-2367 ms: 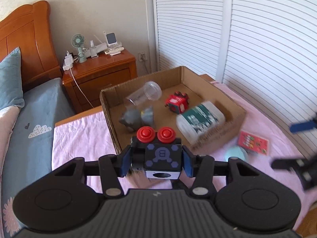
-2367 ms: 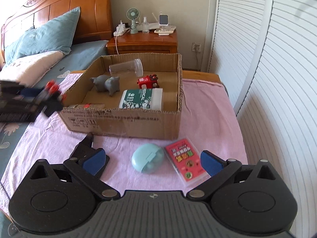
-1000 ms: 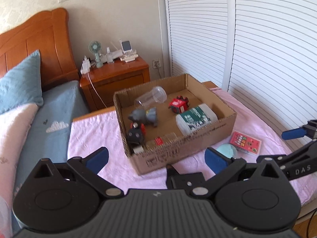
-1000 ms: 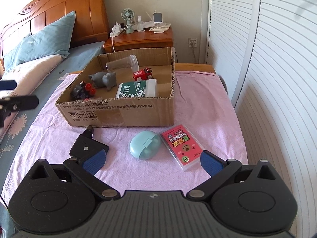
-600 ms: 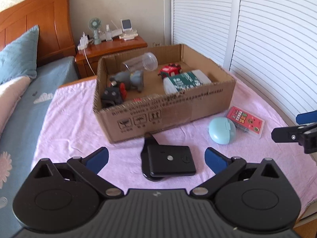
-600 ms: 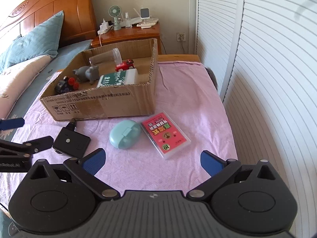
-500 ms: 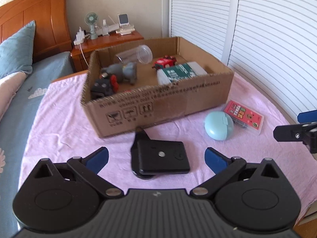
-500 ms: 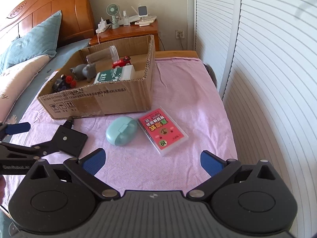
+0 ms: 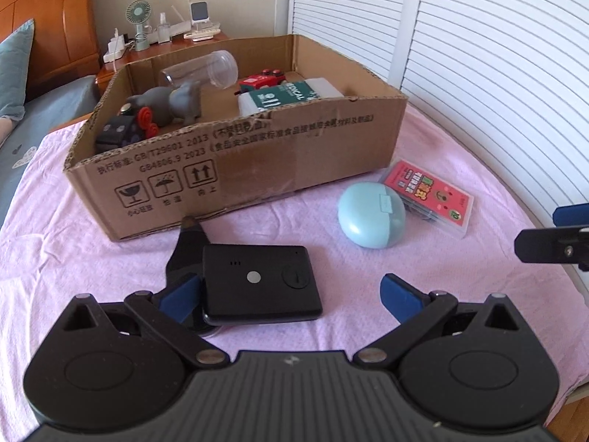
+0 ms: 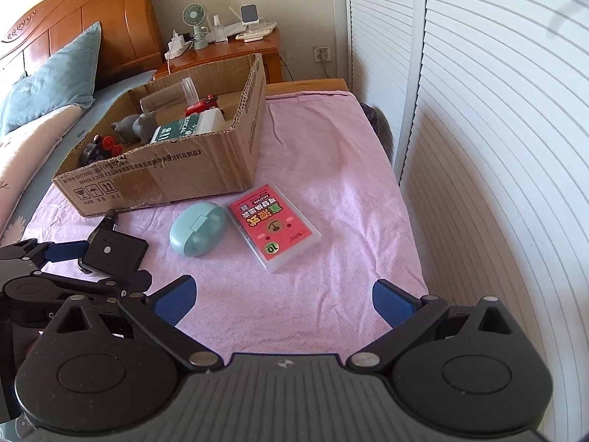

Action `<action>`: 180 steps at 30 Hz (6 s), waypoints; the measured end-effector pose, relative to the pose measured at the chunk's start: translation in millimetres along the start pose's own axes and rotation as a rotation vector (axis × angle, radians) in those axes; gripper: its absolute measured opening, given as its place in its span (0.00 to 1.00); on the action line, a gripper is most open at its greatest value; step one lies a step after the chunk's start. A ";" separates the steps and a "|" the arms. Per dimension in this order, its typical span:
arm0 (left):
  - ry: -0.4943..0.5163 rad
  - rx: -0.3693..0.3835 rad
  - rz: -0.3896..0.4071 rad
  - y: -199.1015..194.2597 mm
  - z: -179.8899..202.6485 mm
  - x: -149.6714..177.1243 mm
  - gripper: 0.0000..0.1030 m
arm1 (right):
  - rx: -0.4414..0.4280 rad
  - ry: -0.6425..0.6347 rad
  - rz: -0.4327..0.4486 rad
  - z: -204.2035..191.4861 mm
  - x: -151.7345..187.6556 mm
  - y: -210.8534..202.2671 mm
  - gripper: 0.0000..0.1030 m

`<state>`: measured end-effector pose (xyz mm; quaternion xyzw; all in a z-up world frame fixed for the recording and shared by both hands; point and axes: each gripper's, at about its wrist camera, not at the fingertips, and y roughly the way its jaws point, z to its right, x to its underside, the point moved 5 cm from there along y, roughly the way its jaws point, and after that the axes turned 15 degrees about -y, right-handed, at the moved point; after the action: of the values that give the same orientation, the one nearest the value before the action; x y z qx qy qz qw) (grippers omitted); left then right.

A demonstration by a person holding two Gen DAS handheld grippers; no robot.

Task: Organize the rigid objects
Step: 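Grasp the black phone mount on the sheet with the left gripper, then grasp the teal round case with the right gripper while the left holds the phone mount, then carry the phone mount and teal case into the box and release both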

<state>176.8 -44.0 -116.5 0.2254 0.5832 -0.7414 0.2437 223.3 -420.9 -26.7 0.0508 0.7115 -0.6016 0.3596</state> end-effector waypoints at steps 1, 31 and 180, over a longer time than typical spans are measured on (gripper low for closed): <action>0.009 0.005 -0.001 0.5 2.8 0.4 0.99 | -0.004 -0.005 -0.005 -0.6 0.4 1.6 1.00; -0.060 -0.071 0.027 9.1 10.6 3.2 0.67 | 0.040 -0.135 -0.103 -11.2 20.7 27.9 1.00; -0.063 -0.060 0.213 -52.8 -31.1 -109.6 0.97 | -0.127 -0.399 0.135 -42.8 -155.8 47.7 0.56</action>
<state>230.9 7.7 -15.7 0.2550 0.5701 -0.7002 0.3459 342.8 -313.6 24.2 -0.0446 0.6576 -0.5285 0.5351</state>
